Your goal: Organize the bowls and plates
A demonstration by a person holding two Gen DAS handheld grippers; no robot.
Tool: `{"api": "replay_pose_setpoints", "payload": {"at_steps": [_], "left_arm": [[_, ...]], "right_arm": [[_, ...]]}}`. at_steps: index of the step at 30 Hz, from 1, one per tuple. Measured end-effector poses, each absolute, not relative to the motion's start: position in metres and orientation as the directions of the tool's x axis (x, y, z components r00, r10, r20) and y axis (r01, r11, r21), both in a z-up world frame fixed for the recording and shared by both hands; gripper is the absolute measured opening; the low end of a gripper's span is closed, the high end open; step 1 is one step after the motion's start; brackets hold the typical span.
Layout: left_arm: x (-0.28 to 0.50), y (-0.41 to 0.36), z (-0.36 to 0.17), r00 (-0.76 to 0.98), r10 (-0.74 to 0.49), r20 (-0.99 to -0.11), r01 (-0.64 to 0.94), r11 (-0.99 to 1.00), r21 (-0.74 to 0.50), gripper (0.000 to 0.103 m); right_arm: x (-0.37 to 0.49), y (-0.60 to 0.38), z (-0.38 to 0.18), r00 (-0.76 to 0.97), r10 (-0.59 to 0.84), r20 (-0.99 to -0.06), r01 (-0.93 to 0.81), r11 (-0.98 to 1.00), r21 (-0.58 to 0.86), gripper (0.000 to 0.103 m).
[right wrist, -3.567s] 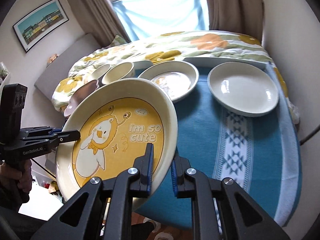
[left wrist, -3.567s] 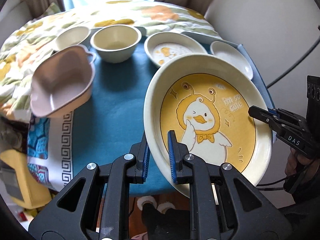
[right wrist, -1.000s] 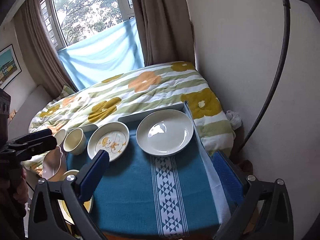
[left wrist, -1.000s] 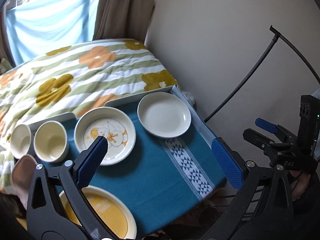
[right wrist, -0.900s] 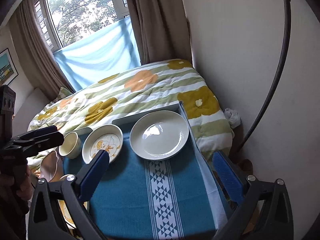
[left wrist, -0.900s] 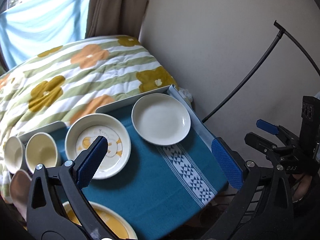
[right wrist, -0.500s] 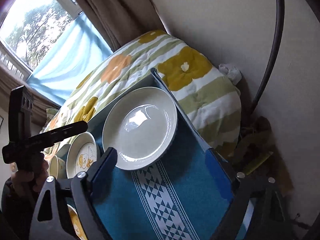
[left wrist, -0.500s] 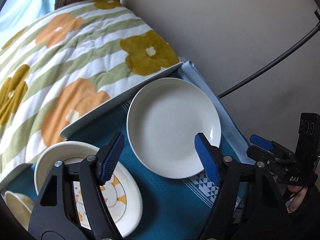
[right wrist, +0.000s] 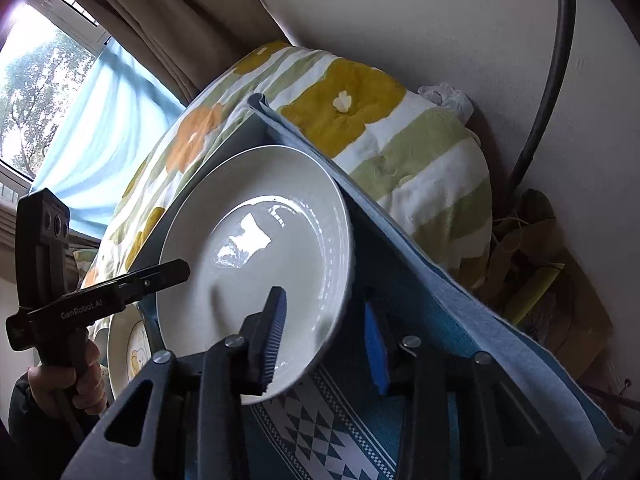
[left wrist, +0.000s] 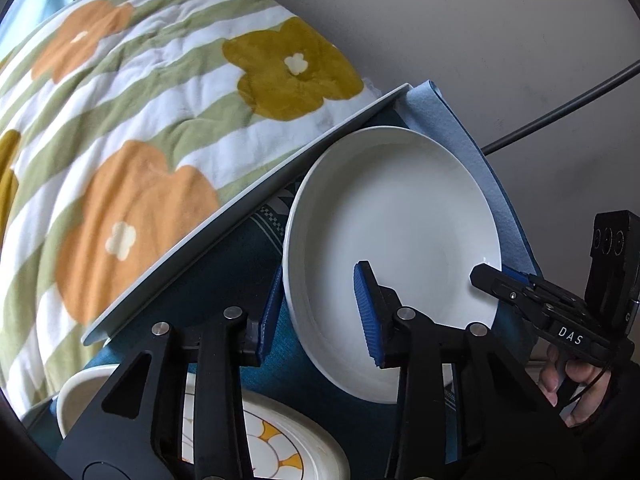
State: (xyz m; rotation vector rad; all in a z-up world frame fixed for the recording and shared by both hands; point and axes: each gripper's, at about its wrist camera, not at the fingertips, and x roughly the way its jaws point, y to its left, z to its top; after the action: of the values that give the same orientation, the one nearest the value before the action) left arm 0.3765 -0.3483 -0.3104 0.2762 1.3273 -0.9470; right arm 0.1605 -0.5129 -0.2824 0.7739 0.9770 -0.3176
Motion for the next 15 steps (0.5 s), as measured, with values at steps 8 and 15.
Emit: {"api": "replay_pose_setpoints", "payload": {"at_steps": [8,15], "left_arm": [[0.3798,-0.3445,-0.3159,-0.015,-0.409,-0.912,0.716,0.633,-0.295,0.012],[0.3752,-0.3471,-0.3137,0.020,-0.400,-0.916,0.727,0.635,-0.261,0.012]], "right_arm": [[0.1617,-0.5137,-0.2880,0.535,0.068,-0.842,0.584,0.691,0.426,0.015],[0.1636,-0.5150,-0.2895,0.534,0.082,-0.842,0.568,0.703,0.429,0.015]]}}
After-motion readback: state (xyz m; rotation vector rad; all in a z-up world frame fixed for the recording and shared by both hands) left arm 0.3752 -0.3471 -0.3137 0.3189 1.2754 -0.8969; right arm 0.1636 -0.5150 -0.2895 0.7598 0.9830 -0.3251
